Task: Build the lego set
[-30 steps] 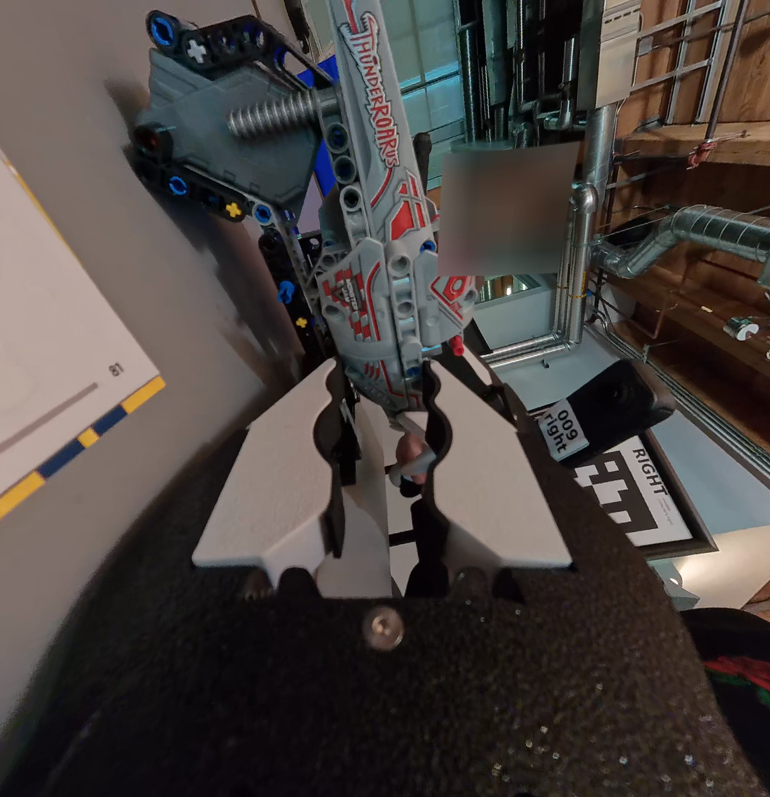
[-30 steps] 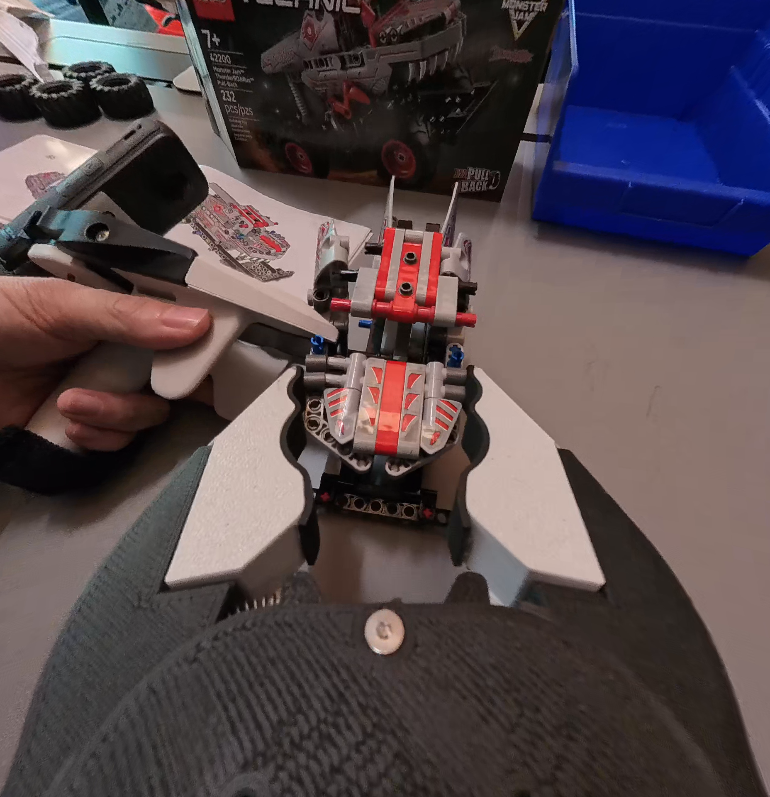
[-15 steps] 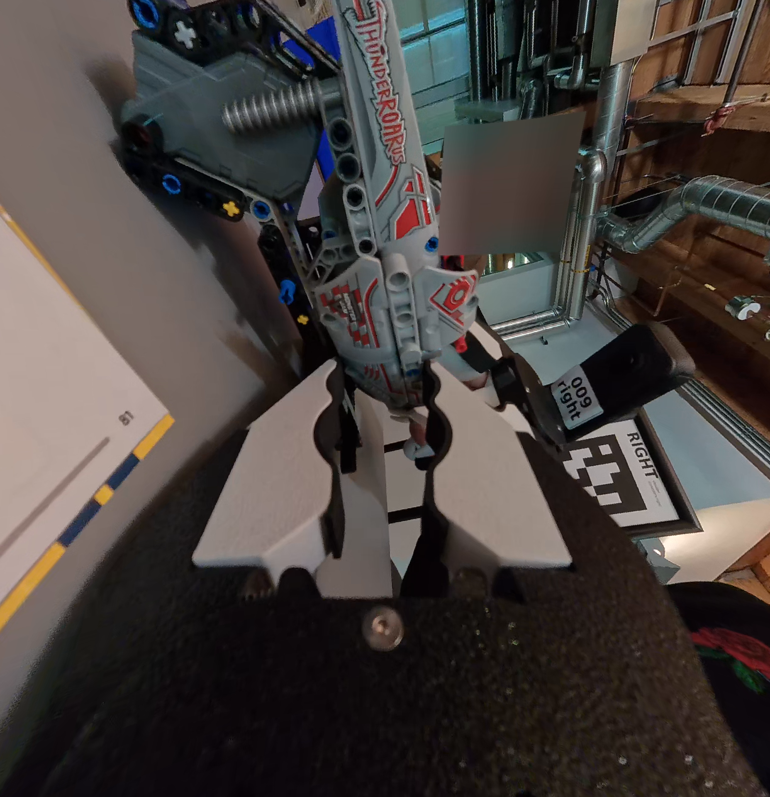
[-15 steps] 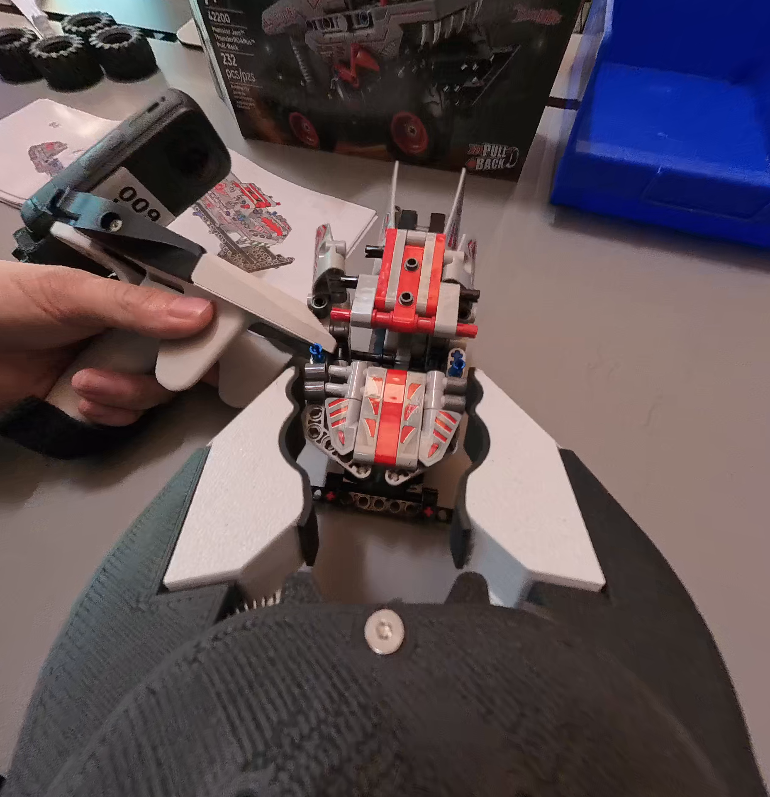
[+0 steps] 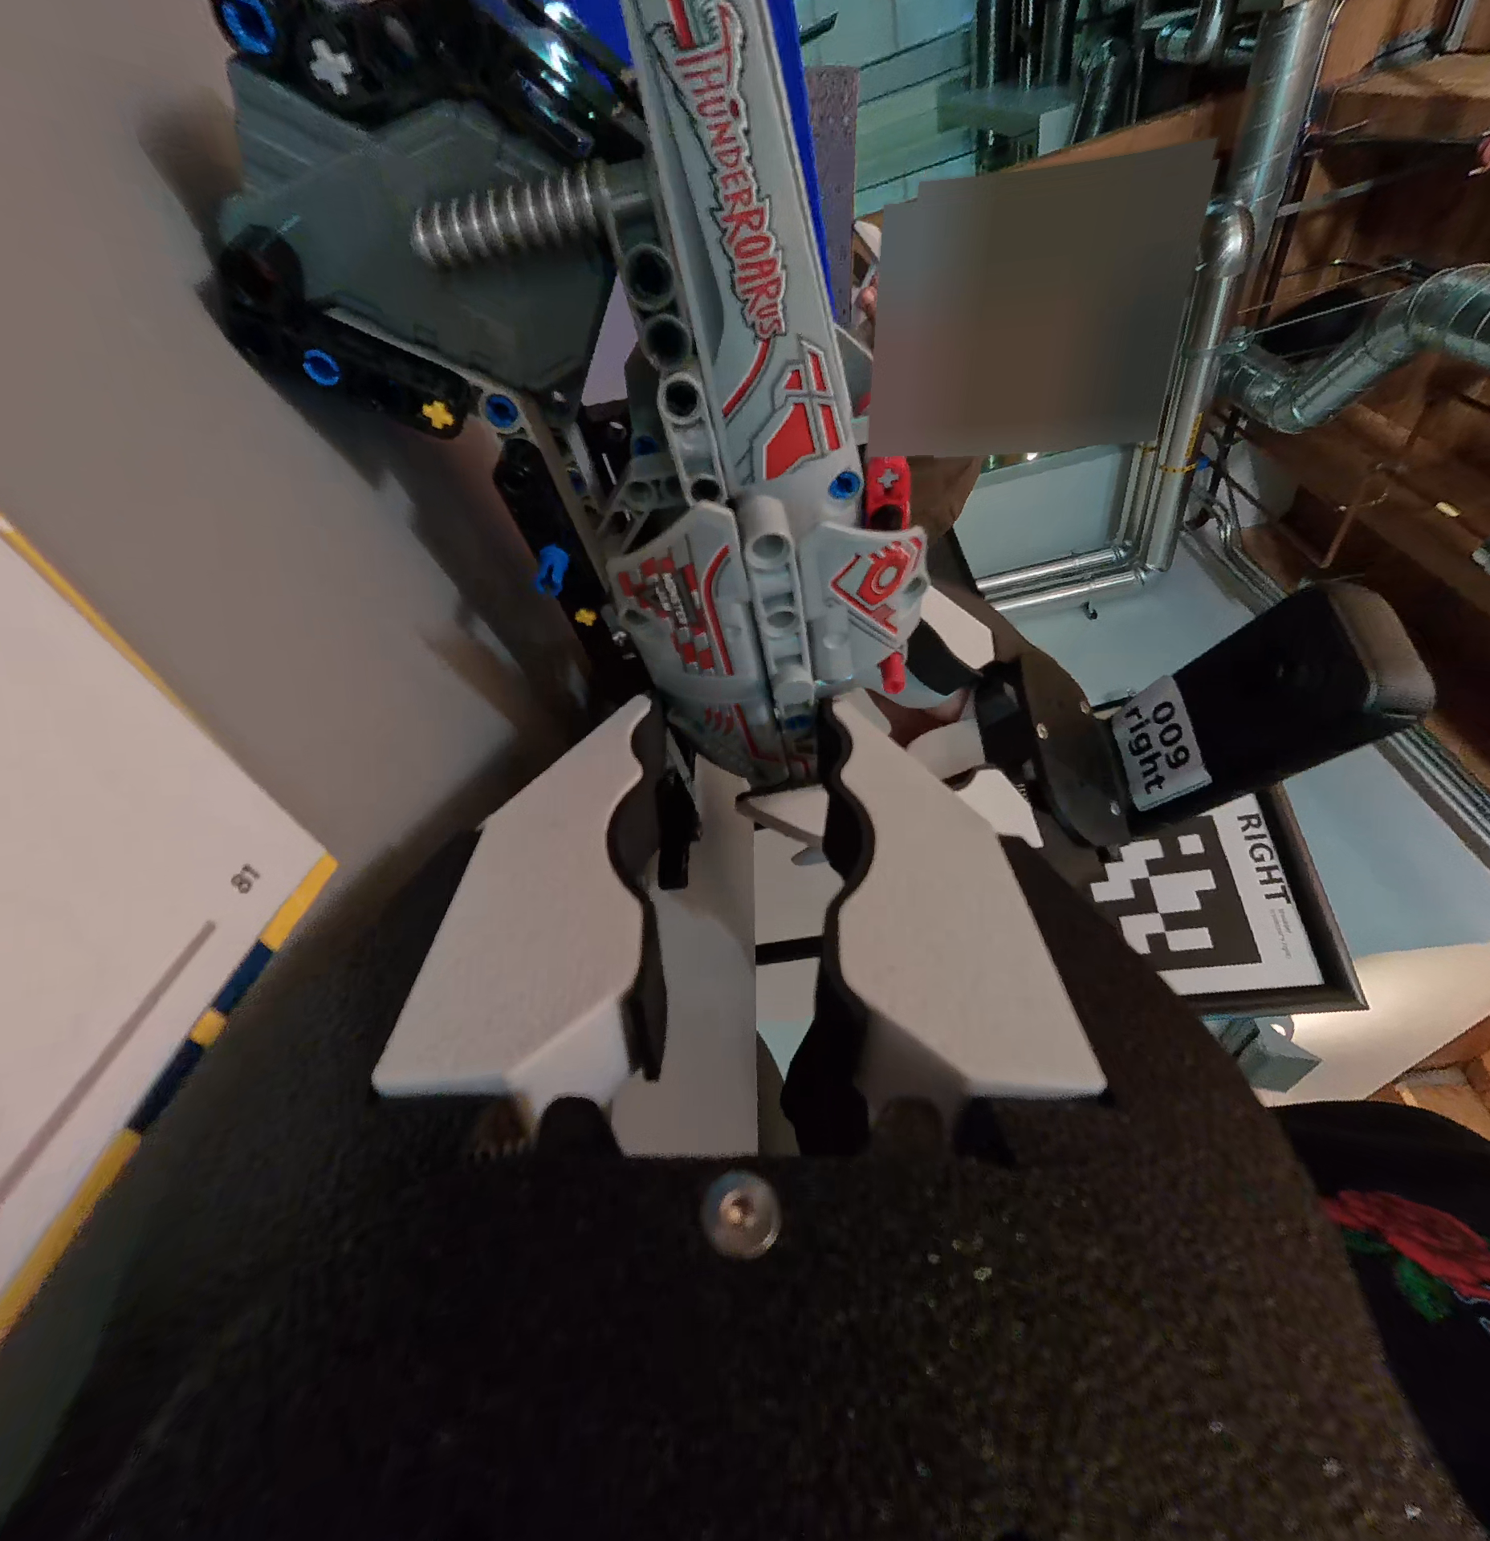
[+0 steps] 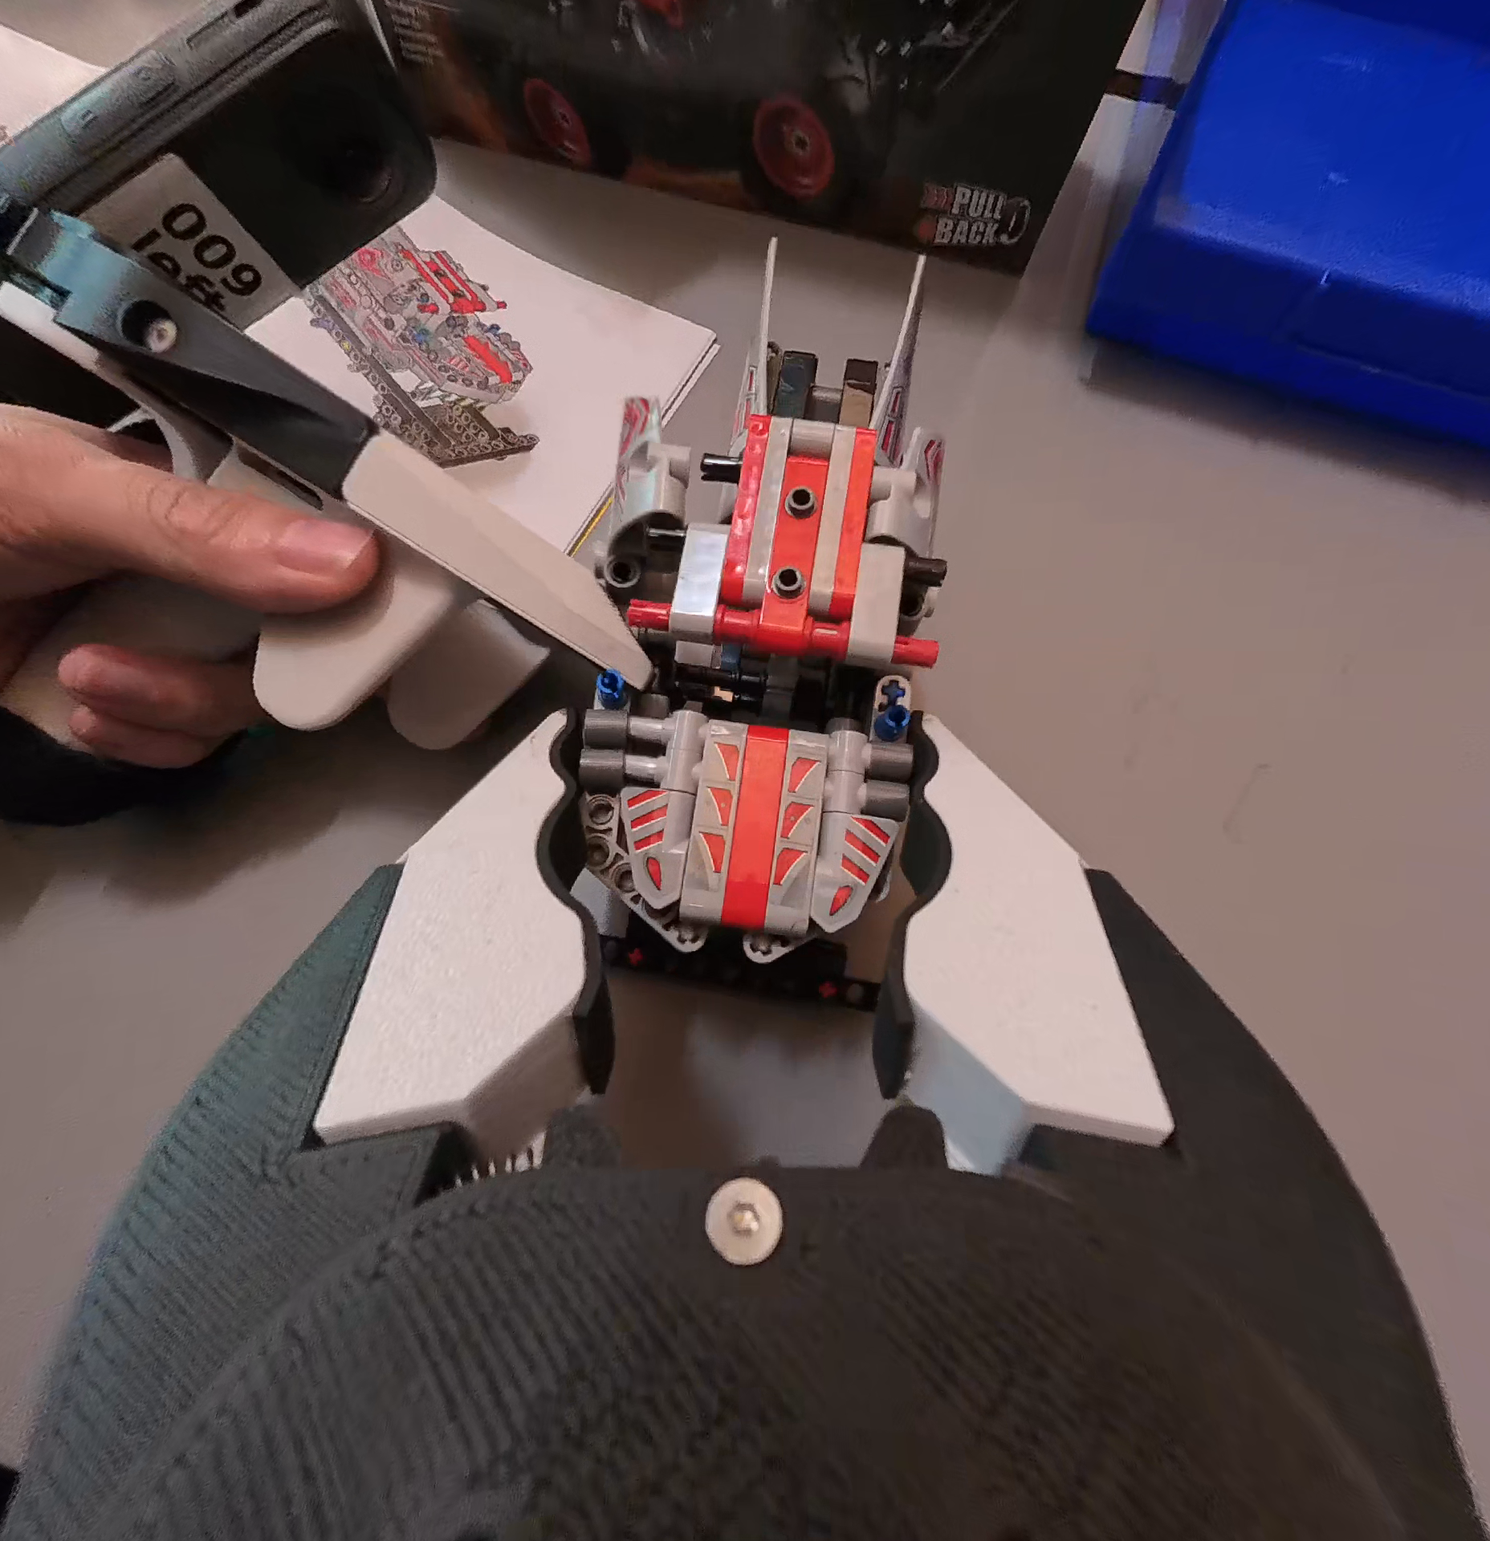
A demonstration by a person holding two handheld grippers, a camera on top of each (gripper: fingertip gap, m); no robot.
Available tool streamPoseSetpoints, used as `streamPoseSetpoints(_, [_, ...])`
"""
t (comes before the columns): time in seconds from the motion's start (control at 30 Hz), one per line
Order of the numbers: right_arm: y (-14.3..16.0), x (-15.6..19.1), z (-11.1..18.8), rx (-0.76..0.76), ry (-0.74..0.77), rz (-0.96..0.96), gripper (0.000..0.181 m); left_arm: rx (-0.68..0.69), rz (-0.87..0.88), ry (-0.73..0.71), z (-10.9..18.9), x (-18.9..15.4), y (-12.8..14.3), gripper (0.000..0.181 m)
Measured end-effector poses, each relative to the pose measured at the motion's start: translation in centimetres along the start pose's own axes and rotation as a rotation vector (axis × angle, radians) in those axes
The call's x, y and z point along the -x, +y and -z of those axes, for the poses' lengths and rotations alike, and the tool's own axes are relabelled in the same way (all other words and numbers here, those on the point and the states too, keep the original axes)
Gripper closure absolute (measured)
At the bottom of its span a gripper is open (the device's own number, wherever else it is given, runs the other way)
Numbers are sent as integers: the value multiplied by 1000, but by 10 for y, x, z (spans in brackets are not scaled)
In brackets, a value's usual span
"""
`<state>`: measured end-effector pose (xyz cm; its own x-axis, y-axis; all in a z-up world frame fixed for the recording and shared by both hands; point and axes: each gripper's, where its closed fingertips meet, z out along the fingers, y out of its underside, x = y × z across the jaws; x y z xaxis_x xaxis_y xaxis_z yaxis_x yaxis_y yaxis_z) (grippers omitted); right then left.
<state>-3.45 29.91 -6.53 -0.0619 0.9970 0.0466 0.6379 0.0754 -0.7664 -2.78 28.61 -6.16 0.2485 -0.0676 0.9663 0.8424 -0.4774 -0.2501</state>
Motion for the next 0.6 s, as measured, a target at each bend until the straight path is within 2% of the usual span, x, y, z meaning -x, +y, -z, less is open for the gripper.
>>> streamPoseSetpoints(0.3, [0, 1, -2, 28, -40, 58, 106, 91, -32, -42, 3, 1, 0, 148])
streamPoseSetpoints(0.5, [-1, 1, -4, 30, -57, 64, 106, 74, -21, -31, 3, 2, -2, 148])
streamPoseSetpoints(0.6, [4, 4, -1, 81, -103, 103, 101, 47, -5, -24, 5, 1, -8, 148])
